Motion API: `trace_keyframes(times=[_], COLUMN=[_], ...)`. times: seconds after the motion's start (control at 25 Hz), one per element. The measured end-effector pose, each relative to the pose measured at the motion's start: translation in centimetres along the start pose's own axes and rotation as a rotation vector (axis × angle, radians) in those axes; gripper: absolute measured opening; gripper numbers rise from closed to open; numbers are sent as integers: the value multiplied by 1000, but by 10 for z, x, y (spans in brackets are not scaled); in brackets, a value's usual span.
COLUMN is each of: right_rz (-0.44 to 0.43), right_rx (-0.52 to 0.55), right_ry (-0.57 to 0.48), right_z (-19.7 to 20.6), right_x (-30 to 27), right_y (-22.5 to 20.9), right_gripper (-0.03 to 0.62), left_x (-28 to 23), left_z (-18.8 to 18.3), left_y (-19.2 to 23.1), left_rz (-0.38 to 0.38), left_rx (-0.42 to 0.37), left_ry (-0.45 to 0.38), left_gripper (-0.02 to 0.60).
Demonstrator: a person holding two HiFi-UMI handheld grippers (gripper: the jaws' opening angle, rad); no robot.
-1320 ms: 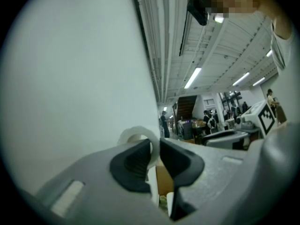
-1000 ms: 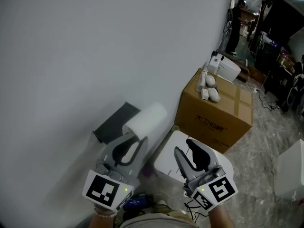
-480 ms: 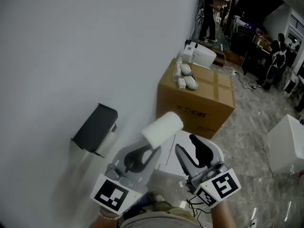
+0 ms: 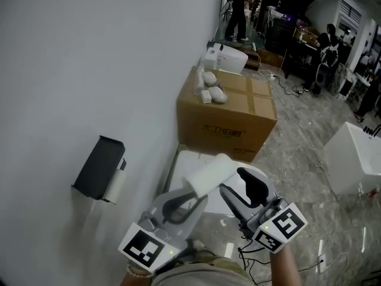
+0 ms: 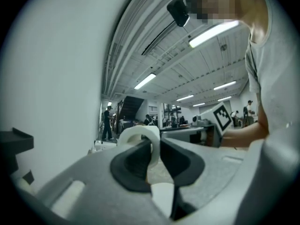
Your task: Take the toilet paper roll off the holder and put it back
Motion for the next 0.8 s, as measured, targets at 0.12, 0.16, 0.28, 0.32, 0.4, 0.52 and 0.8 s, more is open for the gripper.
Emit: trace_keyframes(times=[0.12, 0.16, 0.28, 0.32, 0.4, 0.52, 0.8], right_rz=[-47, -64, -100, -105, -102, -79, -56], right_rx=[-24, -30, -36, -35, -30, -32, -24], right_ry=[-9, -11, -6, -1, 12, 28, 44], right_z=[5, 7, 10, 11, 14, 20, 25], right_x=[9, 12, 18, 20, 21, 23, 27], right_y=[0, 1, 3, 3, 0, -3, -6], right_gripper=[222, 222, 222, 222, 221, 221, 213], left_x=[-2, -2, -1, -2, -5, -10, -14], left_z=[8, 11, 17, 19, 23, 27, 32], left_y=[-5, -6, -9, -10, -9, -8, -9], left_rz=[61, 83, 138, 149, 163, 173, 176], left_rx=[15, 17, 26, 30, 31, 28, 23], left_ry=[7, 8, 14, 19, 31, 41, 45], left_gripper=[57, 57, 57, 57, 57, 57, 60])
Point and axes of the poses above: the fingertips, and each gripper's own axes: x backward along the fingers, y to its left, z out of its underside, the point moved 4 cm from there along x, backward along the fingers, and after that the axes turned 6 degrees about x, right-handed, at the moved point
